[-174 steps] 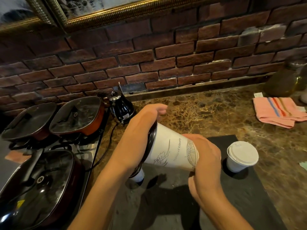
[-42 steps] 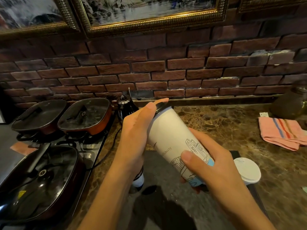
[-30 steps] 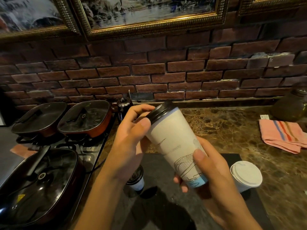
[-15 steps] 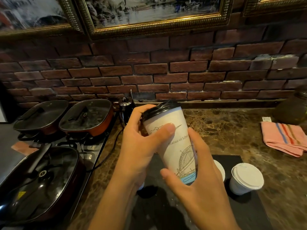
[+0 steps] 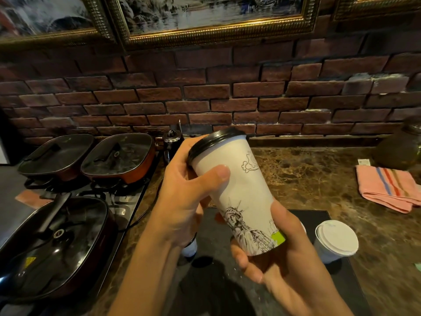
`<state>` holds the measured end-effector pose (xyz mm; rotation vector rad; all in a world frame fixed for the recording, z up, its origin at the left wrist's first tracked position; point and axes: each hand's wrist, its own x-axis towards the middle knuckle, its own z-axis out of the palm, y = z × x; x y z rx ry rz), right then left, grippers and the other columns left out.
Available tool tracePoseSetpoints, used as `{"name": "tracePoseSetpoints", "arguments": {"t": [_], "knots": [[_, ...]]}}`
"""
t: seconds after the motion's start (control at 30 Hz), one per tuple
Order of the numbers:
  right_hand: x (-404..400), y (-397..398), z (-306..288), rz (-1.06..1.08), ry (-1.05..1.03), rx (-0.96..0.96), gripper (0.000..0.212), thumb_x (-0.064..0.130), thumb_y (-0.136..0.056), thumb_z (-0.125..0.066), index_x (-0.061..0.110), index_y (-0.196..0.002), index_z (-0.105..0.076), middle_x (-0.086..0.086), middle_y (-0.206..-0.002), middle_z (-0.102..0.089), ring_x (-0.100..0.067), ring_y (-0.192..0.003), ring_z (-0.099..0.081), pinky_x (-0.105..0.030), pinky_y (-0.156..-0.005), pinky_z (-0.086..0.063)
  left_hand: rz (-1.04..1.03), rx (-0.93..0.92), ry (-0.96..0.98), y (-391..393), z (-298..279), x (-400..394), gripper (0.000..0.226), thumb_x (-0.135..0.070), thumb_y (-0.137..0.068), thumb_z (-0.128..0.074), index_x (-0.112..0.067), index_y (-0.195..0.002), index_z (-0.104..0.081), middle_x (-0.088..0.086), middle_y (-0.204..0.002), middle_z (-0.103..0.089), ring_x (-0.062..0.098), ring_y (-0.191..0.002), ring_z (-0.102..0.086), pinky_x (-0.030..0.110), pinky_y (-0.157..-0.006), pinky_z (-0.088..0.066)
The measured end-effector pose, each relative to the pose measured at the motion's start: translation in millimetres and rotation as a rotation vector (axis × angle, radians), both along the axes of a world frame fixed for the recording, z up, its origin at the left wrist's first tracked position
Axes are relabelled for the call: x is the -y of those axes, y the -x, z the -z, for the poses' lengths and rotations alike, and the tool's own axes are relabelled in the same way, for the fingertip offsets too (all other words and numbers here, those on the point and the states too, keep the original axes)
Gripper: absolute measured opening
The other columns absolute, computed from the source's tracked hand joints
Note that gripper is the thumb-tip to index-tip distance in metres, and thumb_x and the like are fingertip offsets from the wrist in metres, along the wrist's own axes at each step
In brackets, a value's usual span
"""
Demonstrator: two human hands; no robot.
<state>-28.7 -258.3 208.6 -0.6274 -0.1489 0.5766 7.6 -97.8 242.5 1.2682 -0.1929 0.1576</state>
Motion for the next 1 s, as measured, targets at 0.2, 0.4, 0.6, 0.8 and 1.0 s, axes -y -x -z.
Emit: {"name": "tracePoseSetpoints", "arguments": {"t": [0.2, 0.4, 0.6, 0.8, 1.0], "knots": [[0, 0, -5, 0.403, 0.934, 0.543, 0.071, 0.05, -0.068, -0.072, 0.056, -0.129, -0.037, 0.04, -0.113, -0.054, 0.006, -0.102, -0.062, -0.015, -0.068, -0.056, -0.122, -0.007, -0.13, 3, -2, 2, 0.05, -0.024, -0.061, -0.084, -0.025, -0.109, -0.069, 0.007, -0.103, -0.072, 0.024, -0.091, -0.07, 0.037, -0.072, -0.058], [4, 5, -9, 0.329, 0.698, 0.436, 0.063, 0.047, -0.064, -0.074, 0.047, -0.123, -0.052, 0.02, -0.11, -0.068, -0.007, -0.09, -0.071, -0.017, -0.057, -0.055, -0.065, 0.008, -0.104, 8, -4, 2, 0.05, -0.023, -0.06, -0.082, -0.027, -0.108, -0.068, 0.002, -0.1, -0.072, 0.021, -0.09, -0.071, 0.034, -0.069, -0.058], [-7, 14, -6, -0.102, -0.032, -0.072, 0.072, 0.052, -0.055, -0.089, 0.014, -0.114, -0.072, -0.022, -0.096, -0.07, -0.022, -0.049, -0.058, -0.023, -0.033, -0.044, 0.001, 0.008, -0.022, 10, -4, 2, 0.054, -0.019, -0.061, -0.079, -0.024, -0.112, -0.062, 0.005, -0.096, -0.071, 0.022, -0.087, -0.071, 0.032, -0.063, -0.057], [-3, 8, -4, 0.264, 0.595, 0.238, 0.063, 0.05, -0.062, -0.078, 0.04, -0.119, -0.053, 0.009, -0.104, -0.072, -0.017, -0.076, -0.073, -0.022, -0.05, -0.054, -0.093, 0.011, -0.071, 7, -3, 3, 0.056, -0.018, -0.061, -0.082, -0.021, -0.113, -0.06, 0.001, -0.094, -0.073, 0.019, -0.085, -0.073, 0.033, -0.066, -0.058], [-1, 8, -4, 0.409, 0.858, 0.521, 0.064, 0.045, -0.066, -0.074, 0.053, -0.121, -0.043, 0.032, -0.107, -0.061, -0.001, -0.092, -0.068, -0.021, -0.06, -0.058, -0.09, 0.003, -0.076, 8, 1, 5, 0.057, -0.021, -0.06, -0.083, -0.028, -0.113, -0.062, 0.001, -0.1, -0.073, 0.021, -0.09, -0.072, 0.034, -0.068, -0.058]]}}
